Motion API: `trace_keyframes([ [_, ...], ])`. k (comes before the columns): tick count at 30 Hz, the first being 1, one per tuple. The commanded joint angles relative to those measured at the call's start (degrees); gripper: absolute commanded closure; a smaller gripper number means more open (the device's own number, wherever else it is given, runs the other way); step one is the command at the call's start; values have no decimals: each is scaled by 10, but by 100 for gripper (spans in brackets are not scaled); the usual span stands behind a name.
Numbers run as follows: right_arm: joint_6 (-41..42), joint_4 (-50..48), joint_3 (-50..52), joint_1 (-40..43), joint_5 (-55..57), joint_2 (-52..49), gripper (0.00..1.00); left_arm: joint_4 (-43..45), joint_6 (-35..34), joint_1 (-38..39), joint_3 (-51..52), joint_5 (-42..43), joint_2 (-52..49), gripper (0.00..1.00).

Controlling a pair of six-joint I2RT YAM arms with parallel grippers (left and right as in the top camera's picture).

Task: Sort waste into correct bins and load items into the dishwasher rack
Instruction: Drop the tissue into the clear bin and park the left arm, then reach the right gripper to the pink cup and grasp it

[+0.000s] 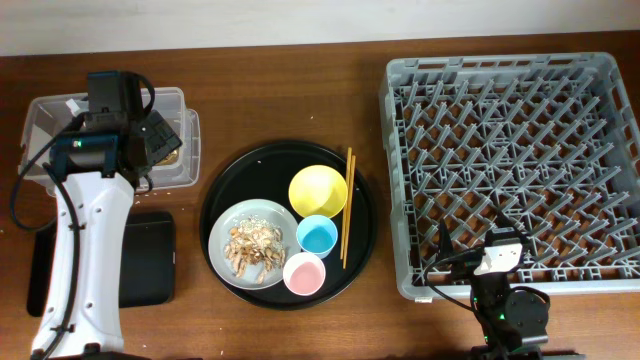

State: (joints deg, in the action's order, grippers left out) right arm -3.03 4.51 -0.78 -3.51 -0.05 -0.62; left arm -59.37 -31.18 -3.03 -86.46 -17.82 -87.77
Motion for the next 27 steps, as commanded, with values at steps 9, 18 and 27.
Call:
trace_keyframes([
  [9, 0, 2, 5, 2, 3, 4, 2, 3, -9, -1, 3, 0, -4, 1],
  [18, 496, -267, 4, 2, -376, 4, 1, 3, -9, -1, 3, 0, -4, 1],
  [27, 351, -24, -351, -20, -460, -339, 2, 3, -9, -1, 3, 0, -4, 1],
])
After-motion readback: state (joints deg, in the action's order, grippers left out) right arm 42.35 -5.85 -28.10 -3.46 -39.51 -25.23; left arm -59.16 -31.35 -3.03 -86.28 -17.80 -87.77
